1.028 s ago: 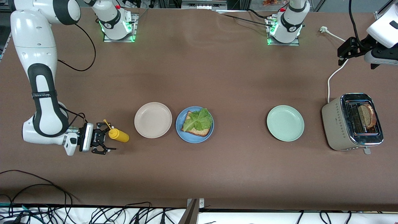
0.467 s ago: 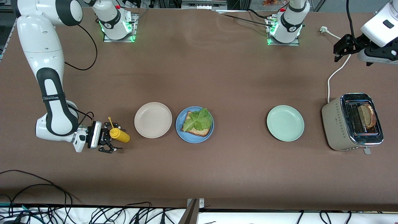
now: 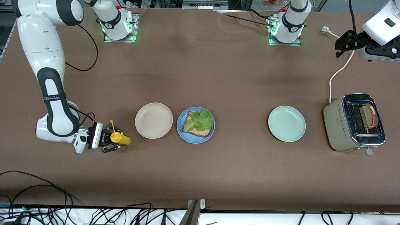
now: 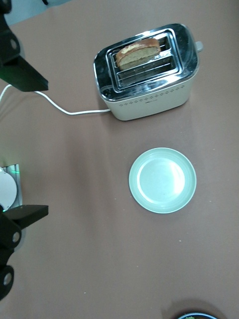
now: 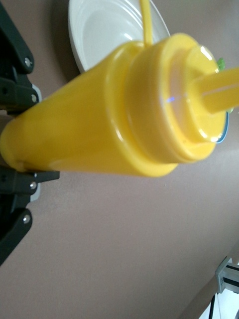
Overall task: Make sandwich in blue plate with both arms
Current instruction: 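Close the right gripper around the yellow squeeze bottle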
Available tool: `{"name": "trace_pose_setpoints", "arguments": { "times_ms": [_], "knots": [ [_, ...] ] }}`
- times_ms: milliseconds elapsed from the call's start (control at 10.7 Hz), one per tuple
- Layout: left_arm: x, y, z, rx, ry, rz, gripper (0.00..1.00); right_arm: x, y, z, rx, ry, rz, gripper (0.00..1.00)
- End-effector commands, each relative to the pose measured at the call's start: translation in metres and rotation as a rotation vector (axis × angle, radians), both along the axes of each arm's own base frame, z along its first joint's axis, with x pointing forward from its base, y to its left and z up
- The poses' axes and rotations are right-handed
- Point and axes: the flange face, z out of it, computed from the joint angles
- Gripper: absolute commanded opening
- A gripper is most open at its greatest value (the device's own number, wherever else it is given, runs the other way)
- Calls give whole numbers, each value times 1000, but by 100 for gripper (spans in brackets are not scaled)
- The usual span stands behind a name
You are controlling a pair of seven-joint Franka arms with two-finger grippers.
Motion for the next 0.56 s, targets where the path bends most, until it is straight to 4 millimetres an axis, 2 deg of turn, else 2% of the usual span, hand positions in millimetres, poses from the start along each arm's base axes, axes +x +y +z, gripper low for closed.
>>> {"name": "trace_pose_setpoints", "arguments": {
  "times_ms": [0, 187, 374, 467],
  "knots": [
    [-11, 0, 15, -20, 23, 5, 100, 7, 7, 14, -70, 24, -30, 0],
    [-16, 0, 19, -18, 35, 7, 100, 18, 14, 43, -195, 89, -57, 0],
    [-16, -1, 19, -18, 38, 6, 100, 22, 39, 73, -333, 140, -94, 0],
    [-16, -1, 19, -18, 38, 6, 100, 22, 59, 92, -403, 154, -116, 0]
  ]
}}
